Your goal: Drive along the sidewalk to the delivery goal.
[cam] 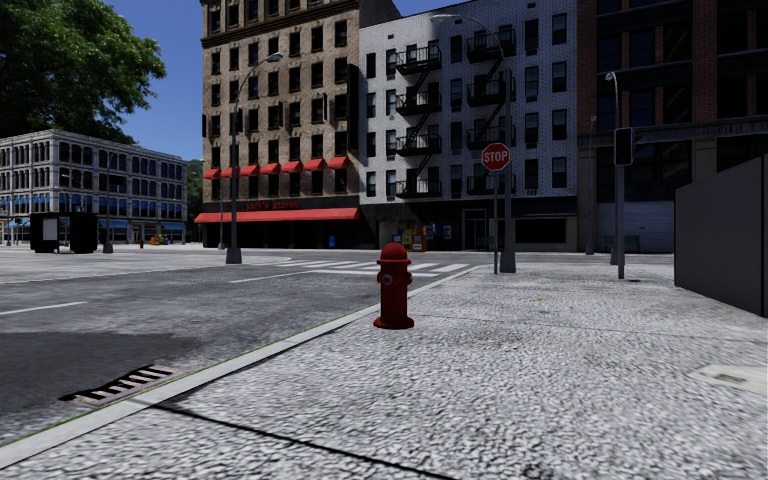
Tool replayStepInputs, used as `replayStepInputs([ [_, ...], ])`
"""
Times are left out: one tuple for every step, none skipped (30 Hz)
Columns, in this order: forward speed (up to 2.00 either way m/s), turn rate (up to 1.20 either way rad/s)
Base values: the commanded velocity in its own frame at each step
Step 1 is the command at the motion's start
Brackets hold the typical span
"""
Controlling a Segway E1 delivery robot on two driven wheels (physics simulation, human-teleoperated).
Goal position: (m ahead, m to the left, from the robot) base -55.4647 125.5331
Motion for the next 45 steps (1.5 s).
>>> replayStepInputs([
  [0.00,0.00],
  [0.00,0.00],
  [0.00,0.00],
  [0.00,0.00],
  [0.00,0.00],
  [0.00,0.00],
  [0.00,0.00],
  [0.00,0.00],
  [0.00,0.00],
  [0.00,0.00],
  [0.00,0.00],
  [0.00,0.00],
  [0.00,0.00],
  [0.00,0.00],
  [0.00,0.00],
  [0.00,0.00],
  [0.00,0.00],
  [0.00,0.00],
  [0.00,0.00],
  [0.00,0.00],
  [0.00,0.00],
  [0.00,0.00],
  [0.00,0.00],
  [0.00,0.00],
  [0.00,0.00],
  [0.00,0.00],
  [0.00,0.00],
  [0.00,0.00],
  [0.00,0.00],
  [0.00,0.00],
  [0.24,0.00],
  [0.36,0.00],
  [0.41,0.00],
  [0.41,0.00],
  [0.43,0.00],
  [0.44,0.00],
  [0.44,0.00],
  [0.44,0.00],
  [0.44,0.00],
  [0.44,0.00],
  [0.45,0.00],
  [0.45,0.00],
  [0.46,0.00],
  [0.47,0.00],
  [0.51,0.00],
])
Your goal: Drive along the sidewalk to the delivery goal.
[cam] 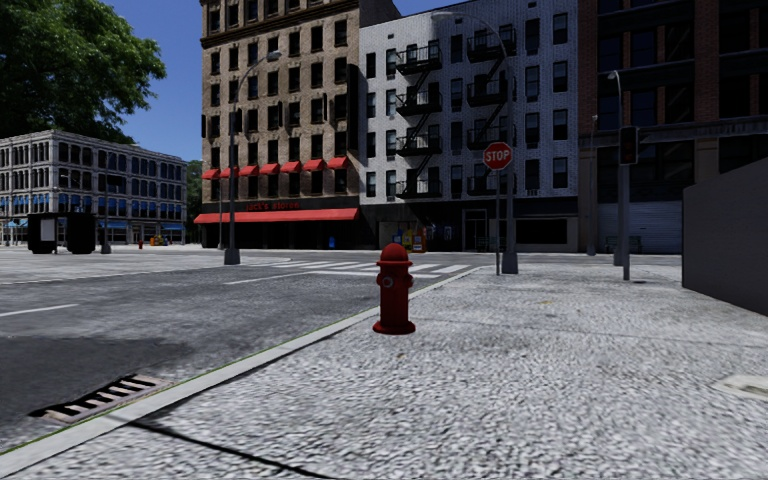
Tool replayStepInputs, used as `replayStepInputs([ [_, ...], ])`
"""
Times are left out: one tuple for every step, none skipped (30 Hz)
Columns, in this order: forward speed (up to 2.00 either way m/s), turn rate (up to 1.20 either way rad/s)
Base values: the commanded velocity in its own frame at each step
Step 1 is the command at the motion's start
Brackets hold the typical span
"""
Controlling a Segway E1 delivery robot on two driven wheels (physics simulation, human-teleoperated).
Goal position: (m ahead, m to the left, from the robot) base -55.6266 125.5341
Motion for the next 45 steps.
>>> replayStepInputs([
  [0.51,0.00],
  [0.62,0.00],
  [0.68,0.00],
  [0.69,0.00],
  [0.69,0.00],
  [0.70,0.00],
  [0.70,0.00],
  [0.70,0.00],
  [0.70,0.00],
  [0.70,-0.16],
  [0.70,-0.31],
  [0.70,-0.57],
  [0.70,-0.57],
  [0.75,-0.67],
  [0.84,-0.70],
  [0.92,-0.71],
  [0.92,-0.71],
  [0.97,-0.71],
  [1.03,-0.71],
  [1.03,-0.71],
  [1.10,-0.71],
  [1.13,-0.71],
  [1.16,-0.71],
  [1.16,-0.71],
  [1.18,-0.71],
  [1.20,-0.71],
  [1.22,-0.71],
  [1.22,-0.71],
  [1.23,-0.71],
  [1.23,-0.72],
  [1.25,-0.79],
  [1.25,-0.79],
  [1.26,-0.85],
  [1.26,-0.91],
  [1.26,-0.93],
  [1.26,-0.93],
  [1.26,-0.94],
  [1.26,-0.95],
  [1.26,-0.95],
  [1.26,-0.95],
  [1.26,-0.95],
  [1.26,-0.95],
  [1.26,-0.95],
  [1.26,-0.95],
  [1.26,-0.95],
])
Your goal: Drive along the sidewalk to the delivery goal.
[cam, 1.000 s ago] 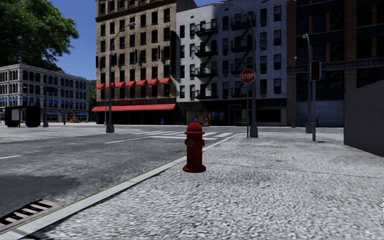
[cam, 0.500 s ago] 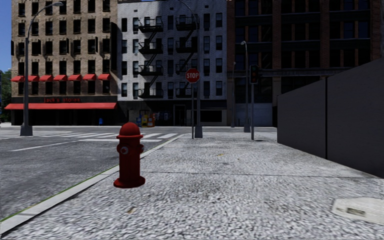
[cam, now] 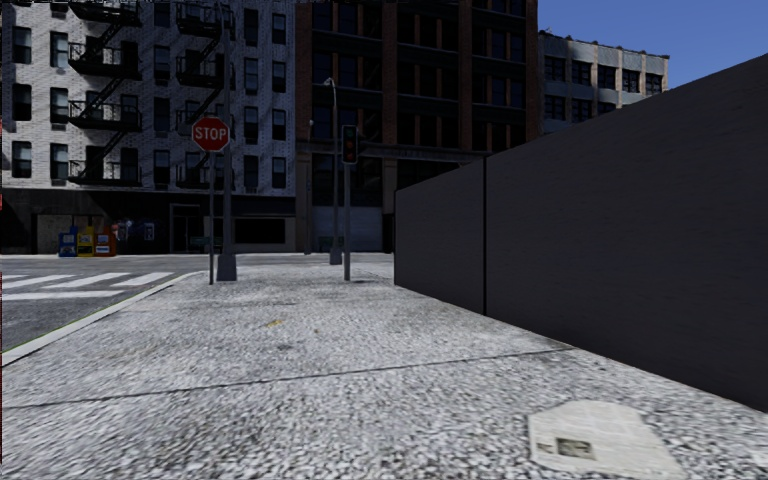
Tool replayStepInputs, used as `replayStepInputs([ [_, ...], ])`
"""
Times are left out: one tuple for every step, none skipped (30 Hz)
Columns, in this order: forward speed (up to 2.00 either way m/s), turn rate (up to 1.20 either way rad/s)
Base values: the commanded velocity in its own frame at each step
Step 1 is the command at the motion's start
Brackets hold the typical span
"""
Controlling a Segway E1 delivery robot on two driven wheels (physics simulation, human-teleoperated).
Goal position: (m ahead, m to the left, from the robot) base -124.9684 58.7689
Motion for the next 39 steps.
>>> replayStepInputs([
  [1.26,-0.95],
  [1.26,-0.95],
  [1.26,-0.95],
  [1.26,-0.95],
  [1.26,-0.95],
  [1.26,-0.95],
  [1.26,-0.96],
  [1.26,-0.98],
  [1.26,-0.98],
  [1.26,-1.01],
  [1.26,-1.03],
  [1.26,-1.08],
  [1.26,-1.08],
  [1.26,-1.20],
  [1.26,-1.20],
  [1.26,-1.20],
  [1.26,-1.20],
  [1.26,-1.20],
  [1.26,-1.20],
  [1.26,-1.20],
  [1.26,-1.20],
  [1.26,-1.20],
  [1.26,-1.20],
  [1.26,-1.20],
  [1.26,-1.20],
  [1.26,-1.20],
  [1.26,-1.20],
  [1.26,-1.20],
  [1.26,-1.20],
  [1.26,-1.20],
  [1.26,-1.20],
  [1.26,-1.20],
  [1.26,-1.20],
  [1.25,-1.20],
  [1.23,-0.79],
  [1.23,-0.79],
  [1.00,0.00],
  [0.56,0.00],
  [0.00,0.00],
])
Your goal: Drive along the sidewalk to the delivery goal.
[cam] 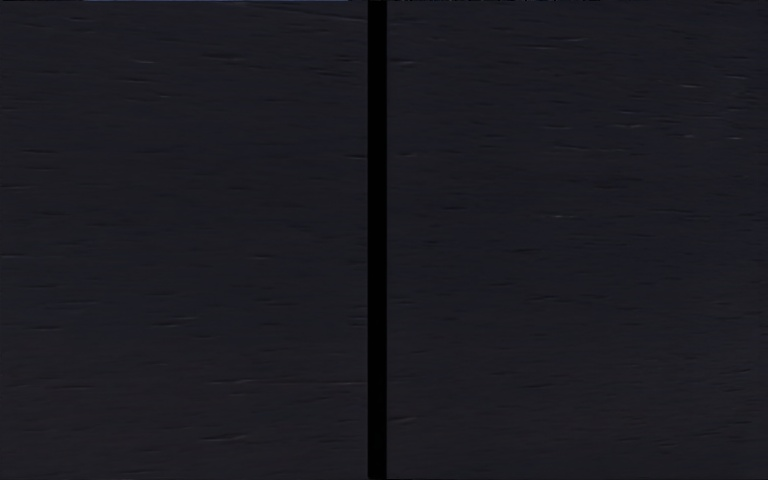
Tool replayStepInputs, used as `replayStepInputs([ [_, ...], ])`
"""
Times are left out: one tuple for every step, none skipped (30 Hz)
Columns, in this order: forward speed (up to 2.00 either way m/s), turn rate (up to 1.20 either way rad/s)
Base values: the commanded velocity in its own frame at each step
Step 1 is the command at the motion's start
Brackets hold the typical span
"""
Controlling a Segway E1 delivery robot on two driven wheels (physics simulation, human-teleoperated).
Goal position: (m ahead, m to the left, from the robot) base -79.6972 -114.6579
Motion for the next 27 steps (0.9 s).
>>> replayStepInputs([
  [0.00,0.00],
  [0.00,0.00],
  [0.00,0.00],
  [0.00,0.00],
  [0.00,0.00],
  [0.00,0.00],
  [0.00,0.00],
  [0.00,0.00],
  [0.00,0.00],
  [0.00,0.00],
  [0.00,0.00],
  [0.00,0.00],
  [0.00,0.00],
  [0.00,0.00],
  [0.00,-0.04],
  [0.00,-0.04],
  [0.00,-0.23],
  [-0.21,-0.42],
  [-0.94,-0.54],
  [-0.94,-0.54],
  [-1.19,-0.58],
  [-1.43,-0.59],
  [-1.52,-0.59],
  [-1.52,-0.59],
  [-1.54,-0.59],
  [-1.55,-0.60],
  [-1.55,-0.60],
])
